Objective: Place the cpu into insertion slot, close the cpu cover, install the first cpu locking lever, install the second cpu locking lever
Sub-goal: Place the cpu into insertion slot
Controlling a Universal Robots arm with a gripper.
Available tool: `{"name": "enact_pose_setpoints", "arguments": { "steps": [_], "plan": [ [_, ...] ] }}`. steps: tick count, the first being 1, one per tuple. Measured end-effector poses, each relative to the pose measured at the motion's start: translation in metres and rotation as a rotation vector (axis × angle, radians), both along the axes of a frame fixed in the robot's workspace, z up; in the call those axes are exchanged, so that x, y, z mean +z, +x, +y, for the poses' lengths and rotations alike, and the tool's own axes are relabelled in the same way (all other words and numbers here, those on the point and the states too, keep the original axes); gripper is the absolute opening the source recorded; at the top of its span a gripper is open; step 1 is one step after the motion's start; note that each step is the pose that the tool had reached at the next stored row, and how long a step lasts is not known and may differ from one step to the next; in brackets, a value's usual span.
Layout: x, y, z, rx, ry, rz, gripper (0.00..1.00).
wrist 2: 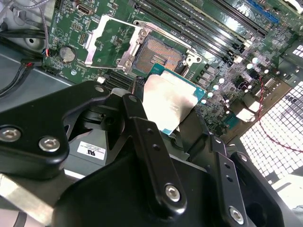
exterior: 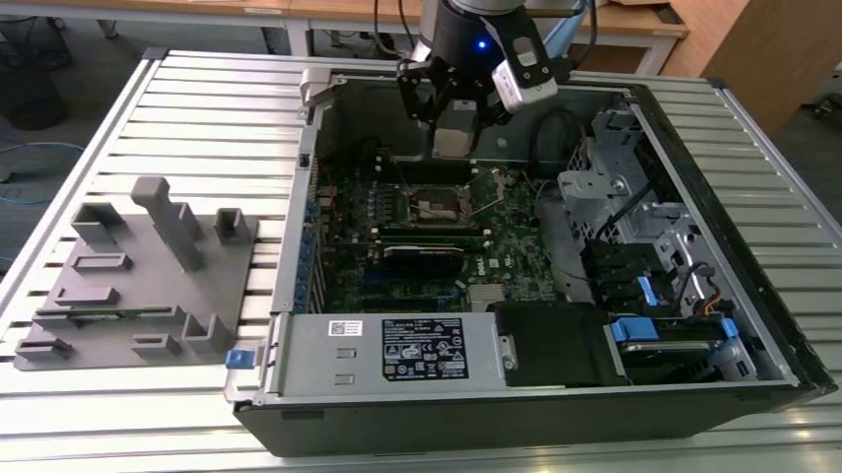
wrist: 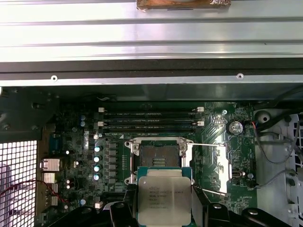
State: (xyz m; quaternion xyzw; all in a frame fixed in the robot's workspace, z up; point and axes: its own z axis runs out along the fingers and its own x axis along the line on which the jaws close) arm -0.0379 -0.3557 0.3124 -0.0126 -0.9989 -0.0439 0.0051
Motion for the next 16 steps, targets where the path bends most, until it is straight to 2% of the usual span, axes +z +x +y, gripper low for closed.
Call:
{"name": "enact_pose_setpoints", "arguments": {
  "steps": [9,16],
  "plan": [
    [-0.0076,0.0000,-0.0001,0.000,0.0002,0.0001,0.54],
    [-0.0089,0.0000,-0.0001,0.000,0.0000,0.0001,0.54]
  ]
}}
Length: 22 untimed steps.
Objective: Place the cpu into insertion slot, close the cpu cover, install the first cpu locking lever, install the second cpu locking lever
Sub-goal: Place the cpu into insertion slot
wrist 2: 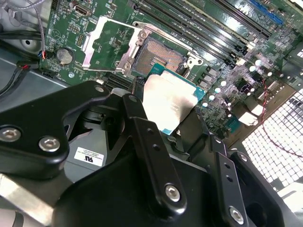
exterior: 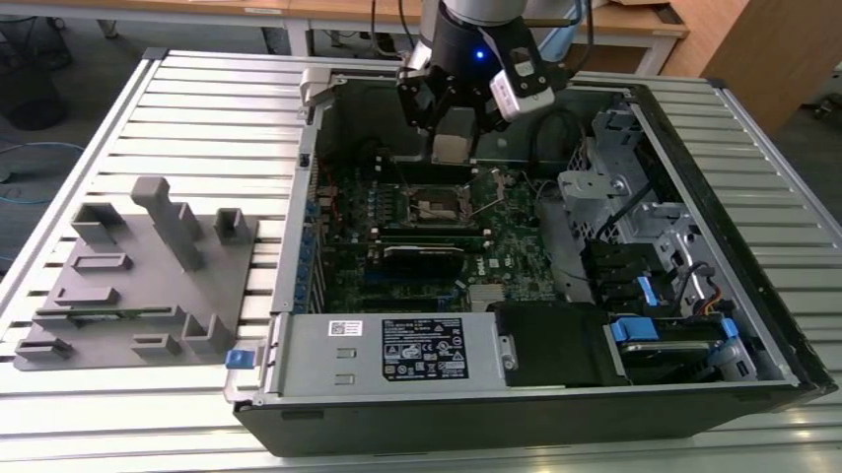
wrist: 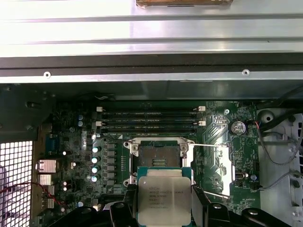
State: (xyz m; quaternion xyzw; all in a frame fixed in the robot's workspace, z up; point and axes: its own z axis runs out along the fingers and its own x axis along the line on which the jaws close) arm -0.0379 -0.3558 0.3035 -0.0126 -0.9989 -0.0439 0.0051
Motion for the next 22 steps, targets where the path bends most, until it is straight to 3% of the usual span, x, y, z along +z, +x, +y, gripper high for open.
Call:
{"name": "enact_pose_setpoints", "arguments": {
  "steps": [22],
  "plan": [
    [-0.0053,0.0000,0.0000,0.000,0.0011,-0.0001,0.54]
  ]
}}
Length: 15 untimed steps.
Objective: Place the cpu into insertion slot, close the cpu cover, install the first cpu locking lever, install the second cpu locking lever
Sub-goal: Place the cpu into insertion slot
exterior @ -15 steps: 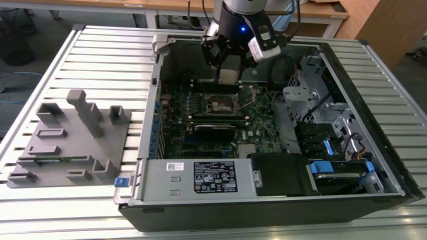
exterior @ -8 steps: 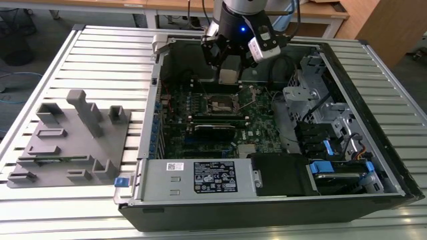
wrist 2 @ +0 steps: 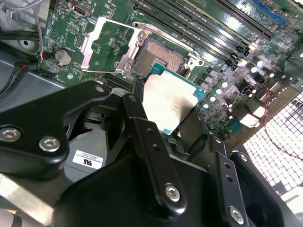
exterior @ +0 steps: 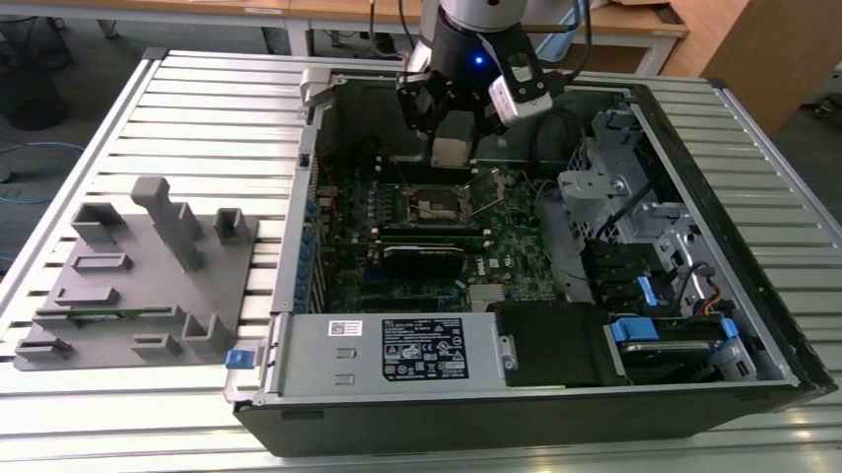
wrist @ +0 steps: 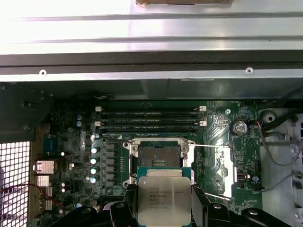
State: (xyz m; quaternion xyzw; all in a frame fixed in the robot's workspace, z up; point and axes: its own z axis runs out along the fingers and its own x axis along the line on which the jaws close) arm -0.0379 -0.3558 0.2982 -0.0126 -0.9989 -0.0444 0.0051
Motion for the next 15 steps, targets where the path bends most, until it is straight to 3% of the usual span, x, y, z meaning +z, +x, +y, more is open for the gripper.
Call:
{"name": "enact_pose_setpoints", "arguments": {
  "steps": [15],
  "plan": [
    [-0.0057,0.0000,0.0000,0.000,0.0005,0.0000,0.54]
  ]
}}
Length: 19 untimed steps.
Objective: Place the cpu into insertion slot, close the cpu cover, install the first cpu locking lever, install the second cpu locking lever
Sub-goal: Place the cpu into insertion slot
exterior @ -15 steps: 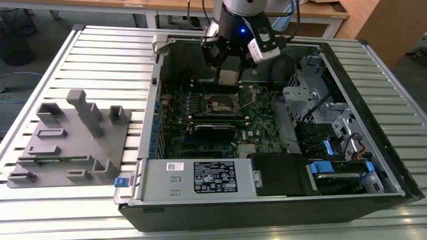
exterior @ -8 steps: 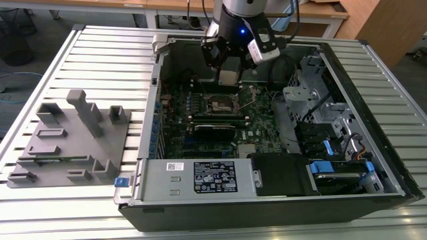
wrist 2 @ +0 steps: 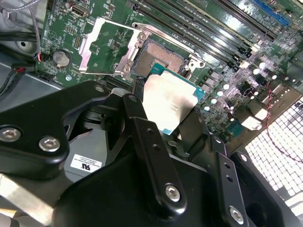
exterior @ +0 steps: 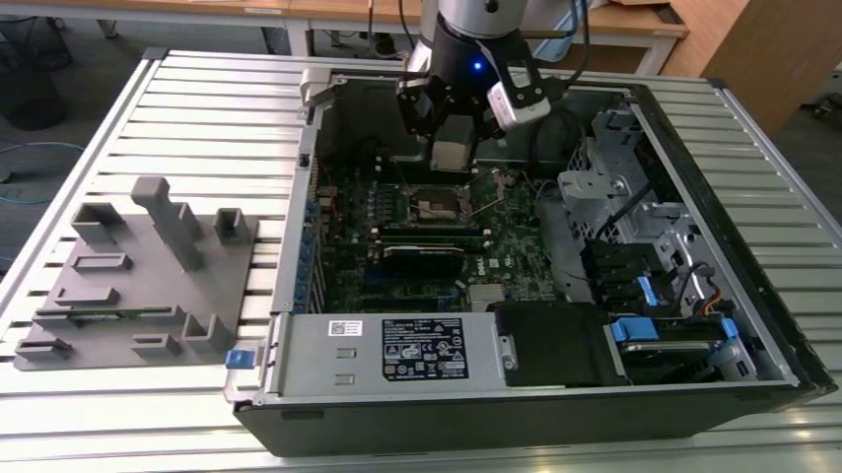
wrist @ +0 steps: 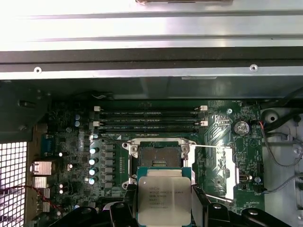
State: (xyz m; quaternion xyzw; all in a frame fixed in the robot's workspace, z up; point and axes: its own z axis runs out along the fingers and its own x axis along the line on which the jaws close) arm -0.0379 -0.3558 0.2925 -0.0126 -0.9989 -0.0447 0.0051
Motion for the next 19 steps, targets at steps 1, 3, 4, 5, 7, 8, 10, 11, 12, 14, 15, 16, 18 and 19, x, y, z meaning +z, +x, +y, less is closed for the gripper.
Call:
{"name": "enact_pose_setpoints", "arguments": {
  "steps": [1,3,4,5,7,8,10,11,12,14,15,16,18,19],
  "plan": [
    [-0.0003,0.0000,0.0000,0.000,-0.0001,0.0001,0.54],
    [-0.0008,0.0000,0.0000,0.000,-0.0002,0.0001,0.54],
    [-0.0010,0.0000,0.0000,0.000,0.0000,0.0000,0.54],
    [-0.0012,0.0000,0.0000,0.000,-0.0001,0.0001,0.54],
    [-0.0014,0.0000,0.0000,0.000,-0.0001,0.0001,0.54],
    [-0.0015,0.0000,0.0000,0.000,0.0000,0.0000,0.54],
    [-0.0026,0.0000,0.0000,0.000,-0.0001,0.0001,0.54],
    [-0.0026,0.0000,0.0000,0.000,-0.0001,0.0000,0.54],
    [-0.0026,0.0000,0.0000,0.000,-0.0001,0.0000,0.54],
    [-0.0036,0.0000,0.0001,0.000,0.0005,-0.0002,0.54],
    [-0.0041,0.0000,0.0000,0.000,0.0001,0.0000,0.54],
    [-0.0047,0.0000,0.0000,0.000,-0.0001,0.0001,0.54],
    [-0.0060,0.0000,0.0000,0.000,-0.0001,0.0000,0.54],
    [-0.0066,0.0000,0.0000,0.000,0.0000,0.0000,0.54]
  ]
}}
